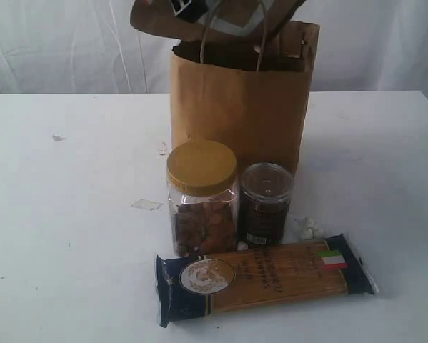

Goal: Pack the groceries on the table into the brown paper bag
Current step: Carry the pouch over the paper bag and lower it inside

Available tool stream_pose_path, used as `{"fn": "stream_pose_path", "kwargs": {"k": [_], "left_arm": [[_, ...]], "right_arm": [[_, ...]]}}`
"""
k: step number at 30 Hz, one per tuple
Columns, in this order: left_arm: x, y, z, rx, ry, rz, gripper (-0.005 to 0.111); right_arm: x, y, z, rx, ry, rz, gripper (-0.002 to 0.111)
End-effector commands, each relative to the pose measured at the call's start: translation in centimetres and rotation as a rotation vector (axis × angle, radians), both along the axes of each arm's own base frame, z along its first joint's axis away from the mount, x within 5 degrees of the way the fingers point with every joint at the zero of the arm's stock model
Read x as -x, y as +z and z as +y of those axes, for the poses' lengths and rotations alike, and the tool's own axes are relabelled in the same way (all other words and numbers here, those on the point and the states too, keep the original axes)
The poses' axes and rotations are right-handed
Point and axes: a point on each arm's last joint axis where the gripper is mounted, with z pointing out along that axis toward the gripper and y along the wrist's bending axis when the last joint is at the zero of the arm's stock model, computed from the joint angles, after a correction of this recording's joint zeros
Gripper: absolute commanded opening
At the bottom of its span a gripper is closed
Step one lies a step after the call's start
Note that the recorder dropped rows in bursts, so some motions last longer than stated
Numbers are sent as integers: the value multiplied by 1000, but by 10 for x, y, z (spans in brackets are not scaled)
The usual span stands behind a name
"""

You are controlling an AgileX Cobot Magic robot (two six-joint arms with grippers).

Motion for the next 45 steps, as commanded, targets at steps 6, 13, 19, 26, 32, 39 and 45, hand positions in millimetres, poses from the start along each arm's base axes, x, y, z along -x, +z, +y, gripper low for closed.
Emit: {"fn": "stream_pose_path", "kwargs": {"k": [6, 13, 19, 26, 32, 39, 45], "left_arm": [[-9, -7, -8, -6, -17, -16, 0], [-13, -8, -9, 9, -5, -35, 0], [-17, -13, -12, 5, -3, -28, 0], [-22, -18, -16, 8, 8, -32, 0], [-22, -18, -16, 5, 6, -29, 0], [-22, -18, -16, 35, 31, 12, 0], [-22, -20, -16, 49, 45, 48, 18]], "right_arm": [[0, 0, 0, 9, -3, -7, 0], [0, 0, 0, 9, -3, -7, 0], [0, 0, 0, -12, -6, -8, 0], [0, 0, 0, -12, -6, -8, 0], [0, 0, 0, -12, -6, -8, 0], [0, 0, 0, -12, -6, -8, 0], [0, 0, 0, -12, -6, -8, 0]]}}
